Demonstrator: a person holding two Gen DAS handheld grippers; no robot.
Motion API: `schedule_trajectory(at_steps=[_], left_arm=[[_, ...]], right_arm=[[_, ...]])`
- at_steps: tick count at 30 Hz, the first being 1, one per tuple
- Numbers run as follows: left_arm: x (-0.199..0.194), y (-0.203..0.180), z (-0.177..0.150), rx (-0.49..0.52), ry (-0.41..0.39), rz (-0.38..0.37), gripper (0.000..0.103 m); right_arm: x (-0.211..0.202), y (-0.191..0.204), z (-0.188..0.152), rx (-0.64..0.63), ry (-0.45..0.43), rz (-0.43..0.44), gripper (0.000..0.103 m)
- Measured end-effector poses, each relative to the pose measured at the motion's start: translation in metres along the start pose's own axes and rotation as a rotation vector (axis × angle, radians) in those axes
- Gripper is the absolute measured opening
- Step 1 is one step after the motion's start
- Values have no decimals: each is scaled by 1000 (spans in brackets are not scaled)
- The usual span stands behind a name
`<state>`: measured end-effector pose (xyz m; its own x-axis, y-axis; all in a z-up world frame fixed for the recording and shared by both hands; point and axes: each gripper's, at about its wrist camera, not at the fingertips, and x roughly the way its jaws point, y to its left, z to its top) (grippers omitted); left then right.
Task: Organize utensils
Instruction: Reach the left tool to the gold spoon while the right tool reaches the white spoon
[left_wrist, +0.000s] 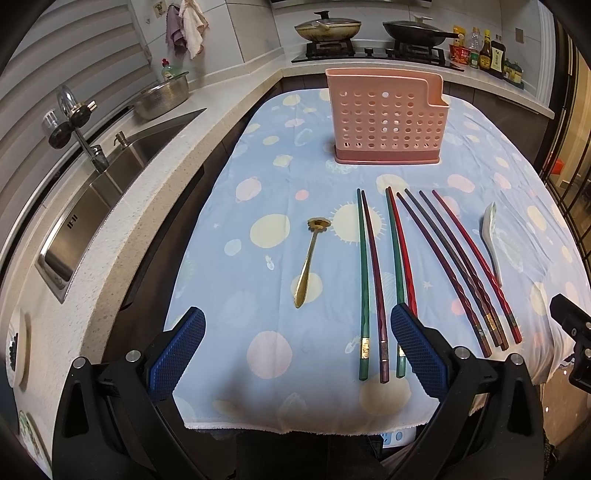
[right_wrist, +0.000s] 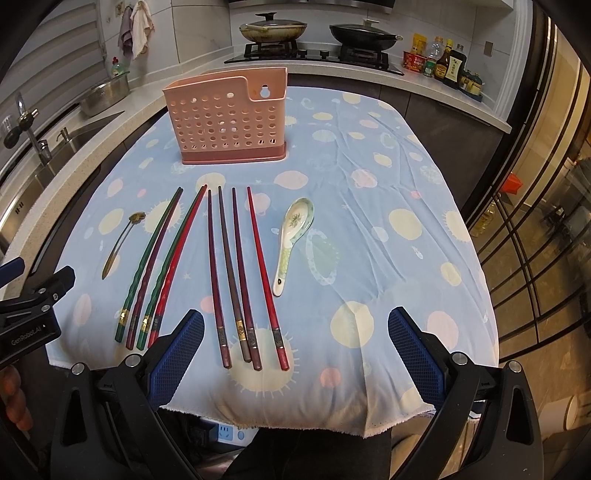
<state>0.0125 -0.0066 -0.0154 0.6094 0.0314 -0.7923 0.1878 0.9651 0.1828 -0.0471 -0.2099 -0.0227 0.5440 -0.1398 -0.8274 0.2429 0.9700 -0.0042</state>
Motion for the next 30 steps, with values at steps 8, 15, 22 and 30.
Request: schedule_trajectory(at_steps=[8,15,22,30], left_arm=[[11,-1,5,2,20,-4,96],[41,11,11,-52,64,-30,96],[83,31,12,-113,99,-58,96],[117,33,6,-129,172,-135,69]], right_arm=[[11,-4,6,13,16,9,96],[30,-14,11,46,33,10,96],[56,-28,16,89,61,23,96],[81,-30,24,112,90,44,95]])
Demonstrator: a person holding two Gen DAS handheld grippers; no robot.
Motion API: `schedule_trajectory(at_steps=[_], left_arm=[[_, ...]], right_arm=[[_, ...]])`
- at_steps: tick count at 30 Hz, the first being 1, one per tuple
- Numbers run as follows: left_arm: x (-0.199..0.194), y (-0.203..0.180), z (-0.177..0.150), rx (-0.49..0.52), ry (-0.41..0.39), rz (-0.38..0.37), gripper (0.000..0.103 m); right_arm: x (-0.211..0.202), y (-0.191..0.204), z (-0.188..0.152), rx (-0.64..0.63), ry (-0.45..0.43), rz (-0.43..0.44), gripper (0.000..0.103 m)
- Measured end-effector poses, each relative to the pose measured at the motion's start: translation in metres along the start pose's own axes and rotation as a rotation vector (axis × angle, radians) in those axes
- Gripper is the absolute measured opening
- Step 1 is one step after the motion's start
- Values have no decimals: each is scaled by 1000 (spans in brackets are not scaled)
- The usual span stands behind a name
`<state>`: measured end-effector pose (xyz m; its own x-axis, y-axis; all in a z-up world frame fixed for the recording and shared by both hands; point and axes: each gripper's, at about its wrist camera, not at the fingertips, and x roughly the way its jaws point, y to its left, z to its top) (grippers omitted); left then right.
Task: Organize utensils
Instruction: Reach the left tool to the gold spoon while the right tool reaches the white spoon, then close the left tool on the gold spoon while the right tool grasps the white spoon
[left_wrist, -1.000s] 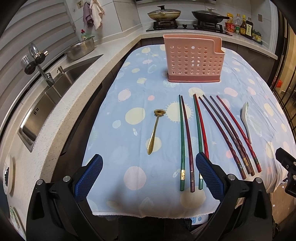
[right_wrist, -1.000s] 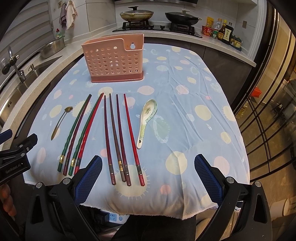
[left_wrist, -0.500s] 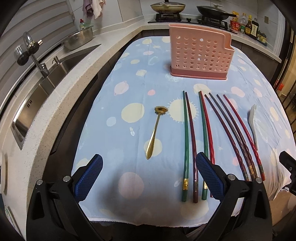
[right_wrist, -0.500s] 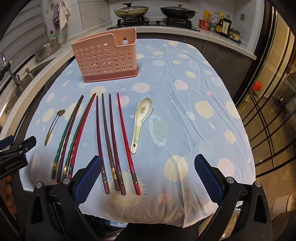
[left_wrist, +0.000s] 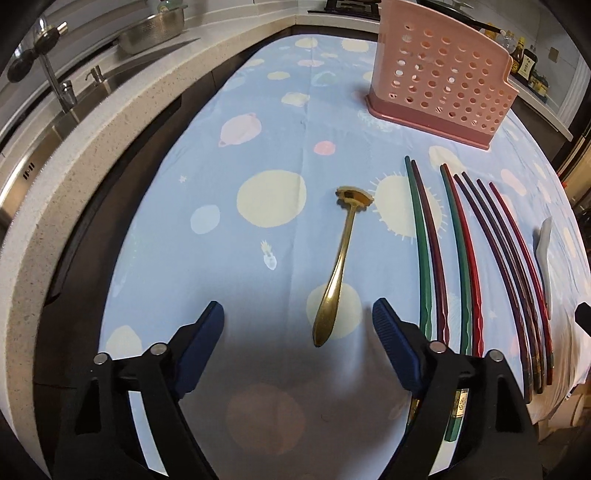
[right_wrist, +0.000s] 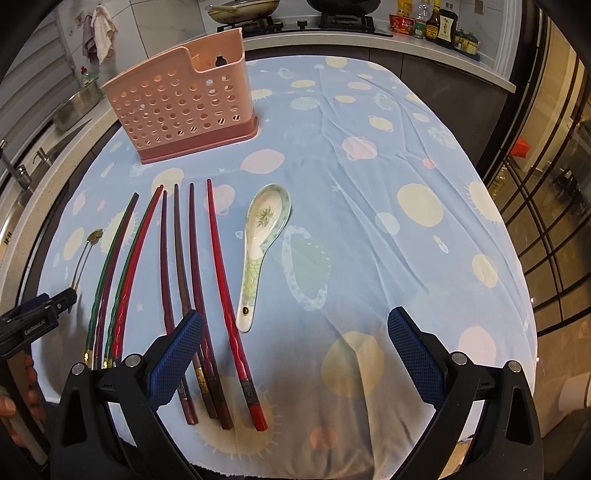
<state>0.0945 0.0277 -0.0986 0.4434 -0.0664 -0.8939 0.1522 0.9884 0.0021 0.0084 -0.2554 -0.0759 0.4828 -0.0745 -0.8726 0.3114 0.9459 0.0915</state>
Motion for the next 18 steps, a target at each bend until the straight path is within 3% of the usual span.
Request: schedule_trajectory(at_steps=[7,10,13,18], left_arm=[[3,0,1,1,-2,-46,54],[2,-4,3,11,-3,-62,38],[2,-5,6,13,1,-103,12],[-1,-10,7,19,-5,-118,10]], right_arm=[[9,-2,3,15,6,9,89],[14,-2,5,17,17,22,81],[18,0,7,16,19,32,71],[25,5,13,16,14,75,51]])
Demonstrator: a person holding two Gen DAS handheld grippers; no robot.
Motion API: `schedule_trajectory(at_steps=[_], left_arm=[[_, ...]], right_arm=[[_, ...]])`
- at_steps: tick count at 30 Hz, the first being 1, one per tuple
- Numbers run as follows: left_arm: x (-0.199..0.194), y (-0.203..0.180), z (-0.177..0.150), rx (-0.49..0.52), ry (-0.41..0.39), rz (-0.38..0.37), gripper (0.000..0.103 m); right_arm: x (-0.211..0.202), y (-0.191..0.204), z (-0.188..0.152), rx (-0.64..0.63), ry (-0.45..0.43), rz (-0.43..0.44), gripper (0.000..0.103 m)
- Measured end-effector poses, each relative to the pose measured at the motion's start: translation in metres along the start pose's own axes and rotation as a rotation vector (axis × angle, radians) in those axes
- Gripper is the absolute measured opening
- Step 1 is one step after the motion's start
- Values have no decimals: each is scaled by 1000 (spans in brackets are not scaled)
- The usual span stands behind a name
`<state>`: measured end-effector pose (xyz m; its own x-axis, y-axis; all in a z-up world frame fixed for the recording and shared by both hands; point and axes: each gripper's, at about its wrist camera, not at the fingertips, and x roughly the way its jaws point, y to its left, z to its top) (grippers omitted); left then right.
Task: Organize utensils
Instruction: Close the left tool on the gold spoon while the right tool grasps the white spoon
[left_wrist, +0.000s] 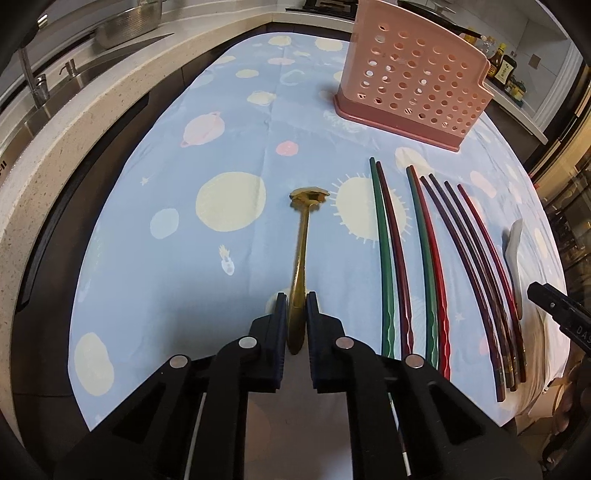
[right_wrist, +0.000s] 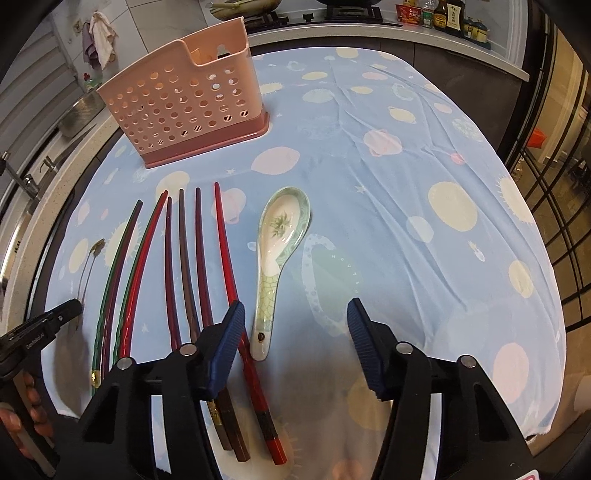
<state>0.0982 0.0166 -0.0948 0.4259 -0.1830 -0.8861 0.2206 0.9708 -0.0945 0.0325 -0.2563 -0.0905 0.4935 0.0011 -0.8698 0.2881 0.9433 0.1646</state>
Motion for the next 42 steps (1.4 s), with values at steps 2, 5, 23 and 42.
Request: schedule_trajectory(at_steps=[2,5,23,42], left_arm=[[1,0,-2,-4,7,-5,10],[2,2,-3,-14,13,-8,10],[3,9,-3,-39,15,-23,10],[-60,9,10,-35,-110,-59,0]], right_arm=[[4,2,2,1,3,14,44],[9,4,2,7,8,31,32],[21,10,2,4,4,45,11],[-46,16,5,-25,-116,51,8]])
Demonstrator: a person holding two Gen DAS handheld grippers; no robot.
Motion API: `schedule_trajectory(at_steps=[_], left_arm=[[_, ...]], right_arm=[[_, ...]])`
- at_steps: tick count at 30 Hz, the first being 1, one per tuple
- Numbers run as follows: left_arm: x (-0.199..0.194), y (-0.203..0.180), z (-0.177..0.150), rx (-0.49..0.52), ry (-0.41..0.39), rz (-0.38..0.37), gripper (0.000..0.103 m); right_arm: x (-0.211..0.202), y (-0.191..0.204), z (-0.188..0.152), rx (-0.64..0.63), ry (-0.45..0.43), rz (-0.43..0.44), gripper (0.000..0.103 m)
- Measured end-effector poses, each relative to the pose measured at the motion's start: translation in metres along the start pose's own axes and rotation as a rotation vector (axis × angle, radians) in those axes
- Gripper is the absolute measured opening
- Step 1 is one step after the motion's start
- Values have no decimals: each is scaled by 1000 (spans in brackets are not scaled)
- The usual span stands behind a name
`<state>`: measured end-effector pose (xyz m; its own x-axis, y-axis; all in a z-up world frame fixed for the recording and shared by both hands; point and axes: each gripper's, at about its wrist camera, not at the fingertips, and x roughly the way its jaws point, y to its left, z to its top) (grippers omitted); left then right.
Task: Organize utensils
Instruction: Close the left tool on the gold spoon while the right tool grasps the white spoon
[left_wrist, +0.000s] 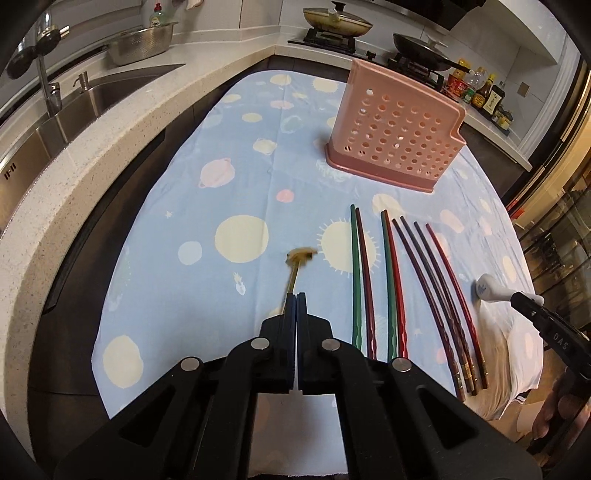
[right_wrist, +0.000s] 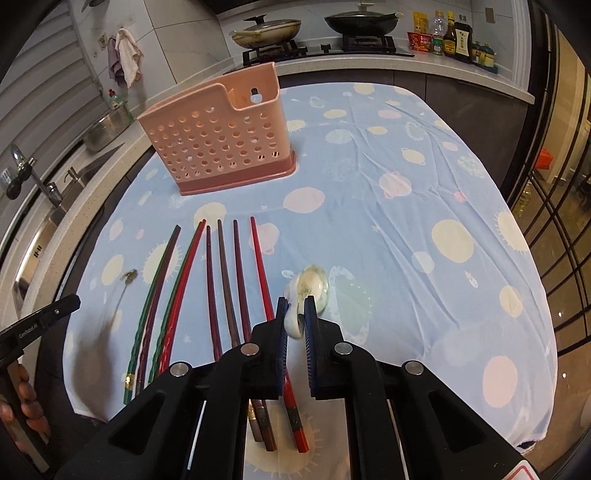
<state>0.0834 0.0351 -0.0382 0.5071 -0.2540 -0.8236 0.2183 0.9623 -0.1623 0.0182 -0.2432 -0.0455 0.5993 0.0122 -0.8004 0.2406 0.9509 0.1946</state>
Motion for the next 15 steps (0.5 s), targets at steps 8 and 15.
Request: schedule_trajectory(at_steps=[8,15], left_arm=[[-10,2,7,2,-31,0,0],[25,10,-22,-37,86,-22,37]], right_arm=[[-10,5,6,-9,-28,15,6],[-8,4,-2,-15,-21,14,6]])
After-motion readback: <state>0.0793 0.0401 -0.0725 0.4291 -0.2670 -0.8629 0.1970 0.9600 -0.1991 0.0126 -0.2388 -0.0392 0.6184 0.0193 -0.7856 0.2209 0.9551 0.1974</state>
